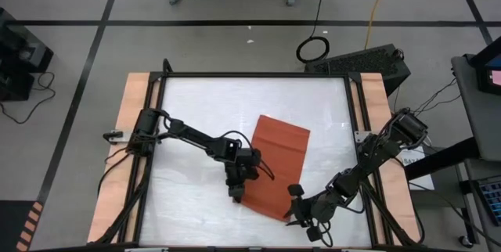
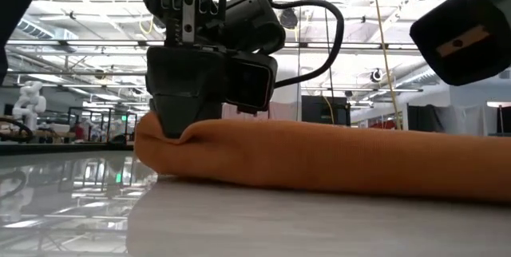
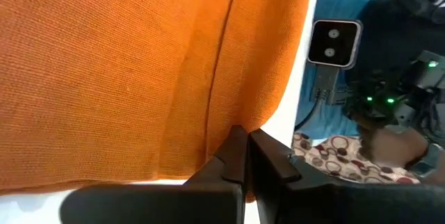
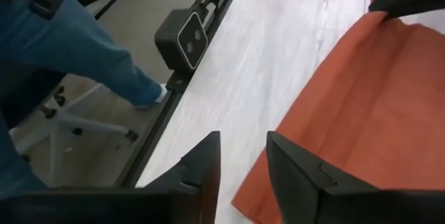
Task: Roll towel into tight, uniform cylinder
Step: Roll the kitchen towel
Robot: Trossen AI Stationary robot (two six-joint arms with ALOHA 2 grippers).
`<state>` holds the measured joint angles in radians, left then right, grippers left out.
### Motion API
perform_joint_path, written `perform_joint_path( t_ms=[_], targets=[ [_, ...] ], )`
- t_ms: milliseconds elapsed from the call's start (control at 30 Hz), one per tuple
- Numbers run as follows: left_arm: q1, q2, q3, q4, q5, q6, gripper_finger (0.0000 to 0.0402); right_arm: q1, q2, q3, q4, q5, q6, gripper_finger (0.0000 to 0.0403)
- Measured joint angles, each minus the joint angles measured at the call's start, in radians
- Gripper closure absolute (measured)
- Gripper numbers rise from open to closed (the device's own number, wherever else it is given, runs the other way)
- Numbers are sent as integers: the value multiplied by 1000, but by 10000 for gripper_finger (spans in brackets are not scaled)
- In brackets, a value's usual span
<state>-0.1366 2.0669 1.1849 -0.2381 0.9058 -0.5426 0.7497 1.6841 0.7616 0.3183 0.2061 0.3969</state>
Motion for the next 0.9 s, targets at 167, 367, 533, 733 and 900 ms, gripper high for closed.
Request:
perform_joint_path(
  t_ms=[167,367,533,733,900],
  targets=[
    [20,1,-1,-2,8,-1,388,-12,2,0,0,-29,-35,308],
    [44,2,-2,-4,3,-1,388,-30,52,0,14,-56,-46,310],
    [49,3,-2,-11,-12,-1,388,-31,83,0,19,-52,-45,310],
    [49,4,-3,-16,-21,-2,388,-40,84,0,-8,-25,-44,310],
    [49,4,-3,-40,-28,4,388,-57,85,1,-60,-25,-36,310]
  ],
)
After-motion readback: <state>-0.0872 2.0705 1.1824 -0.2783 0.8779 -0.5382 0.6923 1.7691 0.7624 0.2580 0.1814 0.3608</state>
